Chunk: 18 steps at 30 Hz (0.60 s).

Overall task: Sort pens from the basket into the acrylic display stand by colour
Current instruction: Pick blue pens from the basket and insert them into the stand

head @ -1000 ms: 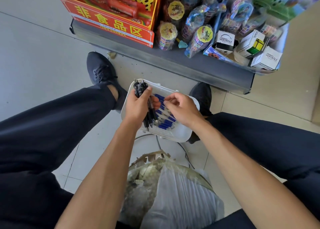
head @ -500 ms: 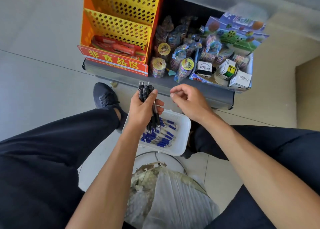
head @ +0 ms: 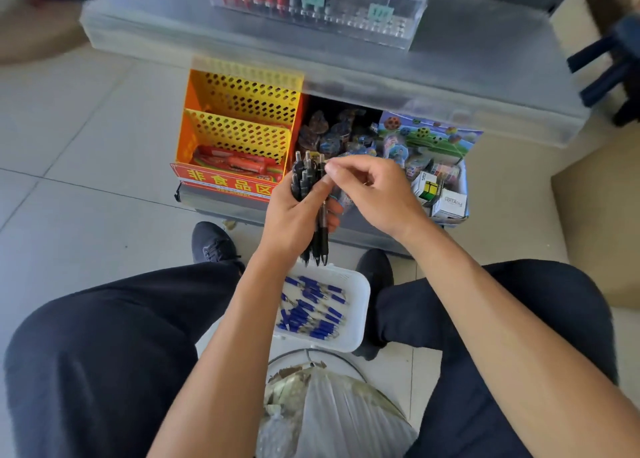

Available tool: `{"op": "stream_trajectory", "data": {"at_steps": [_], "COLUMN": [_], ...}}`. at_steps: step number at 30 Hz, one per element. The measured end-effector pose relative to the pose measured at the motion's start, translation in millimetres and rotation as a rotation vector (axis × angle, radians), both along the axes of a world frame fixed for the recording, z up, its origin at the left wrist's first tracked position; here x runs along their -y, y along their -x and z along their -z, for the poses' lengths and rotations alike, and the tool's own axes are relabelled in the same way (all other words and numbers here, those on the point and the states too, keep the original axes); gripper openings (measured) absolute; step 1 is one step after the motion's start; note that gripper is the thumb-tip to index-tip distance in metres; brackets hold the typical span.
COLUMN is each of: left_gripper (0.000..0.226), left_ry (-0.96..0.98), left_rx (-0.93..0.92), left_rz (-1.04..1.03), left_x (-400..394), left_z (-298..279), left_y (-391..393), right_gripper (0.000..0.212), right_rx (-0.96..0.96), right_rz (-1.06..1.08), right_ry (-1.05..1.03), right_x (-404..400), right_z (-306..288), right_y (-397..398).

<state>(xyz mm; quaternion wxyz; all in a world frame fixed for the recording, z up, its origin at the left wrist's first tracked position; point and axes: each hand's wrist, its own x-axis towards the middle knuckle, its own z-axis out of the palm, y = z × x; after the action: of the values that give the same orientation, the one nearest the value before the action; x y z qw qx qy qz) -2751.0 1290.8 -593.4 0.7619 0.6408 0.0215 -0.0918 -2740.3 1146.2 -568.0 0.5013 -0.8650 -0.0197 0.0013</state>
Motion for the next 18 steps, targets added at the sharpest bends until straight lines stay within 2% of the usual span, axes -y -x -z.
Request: {"op": "stream_trajectory", "data": {"at_steps": [13,18], "left_gripper": [0.019,0.007], "left_ry": [-0.041,-0.073], "left_rx": [0.148,0.230], "left_rz": [0.045,0.098], "left_x": [-4,-5], "left_z": [-53,-71], "left_y": [-1,-2], "right_gripper": [0.005,0.005], "right_rx": [0.081,0.042], "right_rz": [0.026,0.043], "right_ry": [-0.155,-0.223], "right_x": [-2,0], "right_z": [-51,-67], "right_y": [-7,-5]}}
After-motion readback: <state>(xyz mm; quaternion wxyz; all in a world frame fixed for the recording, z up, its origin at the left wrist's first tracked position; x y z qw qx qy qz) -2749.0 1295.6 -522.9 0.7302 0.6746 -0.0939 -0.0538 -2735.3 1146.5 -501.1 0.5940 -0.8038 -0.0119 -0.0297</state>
